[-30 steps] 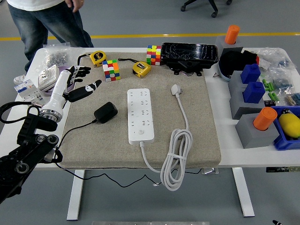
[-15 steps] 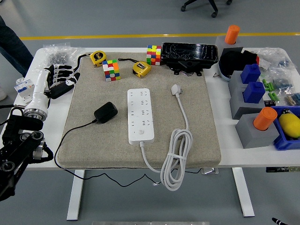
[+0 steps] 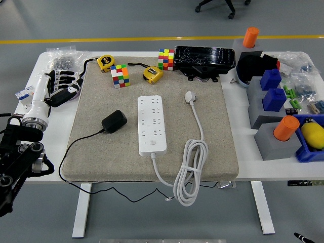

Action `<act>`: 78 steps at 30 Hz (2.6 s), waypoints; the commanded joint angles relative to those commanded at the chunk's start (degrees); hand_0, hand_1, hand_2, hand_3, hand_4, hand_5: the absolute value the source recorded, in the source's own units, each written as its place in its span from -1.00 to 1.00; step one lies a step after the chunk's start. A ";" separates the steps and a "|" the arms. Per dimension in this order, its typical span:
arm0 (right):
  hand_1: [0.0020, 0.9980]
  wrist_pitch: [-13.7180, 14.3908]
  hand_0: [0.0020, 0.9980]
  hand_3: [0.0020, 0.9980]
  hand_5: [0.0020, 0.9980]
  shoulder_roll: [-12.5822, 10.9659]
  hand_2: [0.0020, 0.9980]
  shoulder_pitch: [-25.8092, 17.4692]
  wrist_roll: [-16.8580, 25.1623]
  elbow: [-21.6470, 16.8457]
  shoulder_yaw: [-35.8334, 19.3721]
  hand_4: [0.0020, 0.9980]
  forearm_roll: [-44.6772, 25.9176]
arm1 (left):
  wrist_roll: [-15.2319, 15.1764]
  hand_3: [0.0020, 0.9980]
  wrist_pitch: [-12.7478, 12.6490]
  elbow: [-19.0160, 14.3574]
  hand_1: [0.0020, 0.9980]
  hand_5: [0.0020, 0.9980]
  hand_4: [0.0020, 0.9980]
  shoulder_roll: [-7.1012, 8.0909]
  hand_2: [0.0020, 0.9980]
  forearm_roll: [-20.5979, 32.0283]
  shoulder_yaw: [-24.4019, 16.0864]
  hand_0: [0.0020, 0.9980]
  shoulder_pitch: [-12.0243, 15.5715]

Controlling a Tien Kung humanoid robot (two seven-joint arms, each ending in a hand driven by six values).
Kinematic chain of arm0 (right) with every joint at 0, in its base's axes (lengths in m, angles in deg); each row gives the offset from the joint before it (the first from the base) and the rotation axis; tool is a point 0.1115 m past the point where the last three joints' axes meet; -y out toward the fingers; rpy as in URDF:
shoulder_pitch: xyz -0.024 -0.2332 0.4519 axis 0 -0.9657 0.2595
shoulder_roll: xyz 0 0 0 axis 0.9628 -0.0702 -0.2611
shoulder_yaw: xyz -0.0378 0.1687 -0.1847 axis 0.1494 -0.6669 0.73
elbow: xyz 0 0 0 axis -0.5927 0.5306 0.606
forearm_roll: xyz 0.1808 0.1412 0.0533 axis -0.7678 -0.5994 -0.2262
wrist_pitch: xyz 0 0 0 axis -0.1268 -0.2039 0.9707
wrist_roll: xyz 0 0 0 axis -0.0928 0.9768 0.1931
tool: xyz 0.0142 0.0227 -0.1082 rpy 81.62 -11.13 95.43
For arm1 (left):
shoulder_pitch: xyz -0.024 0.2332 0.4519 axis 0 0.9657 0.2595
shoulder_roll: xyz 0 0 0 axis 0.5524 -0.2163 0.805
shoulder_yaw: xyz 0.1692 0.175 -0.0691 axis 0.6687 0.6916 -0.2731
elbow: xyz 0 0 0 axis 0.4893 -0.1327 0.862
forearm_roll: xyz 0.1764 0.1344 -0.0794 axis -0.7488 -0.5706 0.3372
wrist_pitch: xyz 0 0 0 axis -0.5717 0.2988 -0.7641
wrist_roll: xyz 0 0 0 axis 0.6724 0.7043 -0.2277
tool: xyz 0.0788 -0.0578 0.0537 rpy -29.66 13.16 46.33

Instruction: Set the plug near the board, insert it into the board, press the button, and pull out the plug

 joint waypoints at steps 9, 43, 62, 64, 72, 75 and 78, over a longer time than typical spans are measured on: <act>0.37 0.04 0.35 0.18 0.05 0.40 0.38 -1.00 -0.04 0.12 -1.29 0.86 0.48 | 1.24 0.16 0.76 -0.98 0.25 -0.43 0.56 0.01 0.18 0.34 -1.34 0.23 0.77; 0.37 0.06 0.35 0.19 0.05 0.22 0.38 -1.03 -0.02 -0.21 -2.48 0.86 1.10 | 3.71 0.16 2.58 -0.90 0.23 -0.43 0.55 -0.32 0.20 -0.95 -1.91 0.23 0.46; 0.37 0.01 0.35 0.19 0.05 0.21 0.38 -1.32 -0.03 -0.16 -2.49 0.86 1.00 | 3.98 0.16 2.99 -0.99 0.23 -0.43 0.54 -0.10 0.20 -0.86 -1.77 0.23 0.21; 0.37 0.01 0.35 0.19 0.05 0.14 0.38 -1.30 -0.03 -0.17 -2.38 0.86 0.99 | 4.00 0.14 3.00 -0.98 0.23 -0.43 0.54 -0.04 0.21 -0.87 -1.69 0.23 0.17; 0.37 0.03 0.35 0.18 0.05 -0.11 0.38 -0.96 -0.03 -0.23 -2.15 0.86 0.88 | 4.03 0.14 3.02 -0.93 0.23 -0.43 0.54 0.15 0.21 -0.85 -1.30 0.23 -0.30; 0.37 0.03 0.35 0.19 0.05 -0.20 0.38 -0.89 -0.03 -0.28 -2.08 0.86 0.86 | 4.07 0.14 3.03 -0.89 0.23 -0.43 0.54 0.22 0.21 -0.85 -1.14 0.23 -0.35; 0.37 0.04 0.35 0.19 0.05 -0.20 0.38 -0.91 -0.03 -0.25 -1.94 0.86 0.81 | 4.16 0.14 3.06 -0.88 0.23 -0.43 0.54 0.25 0.21 -0.90 -0.99 0.23 -0.29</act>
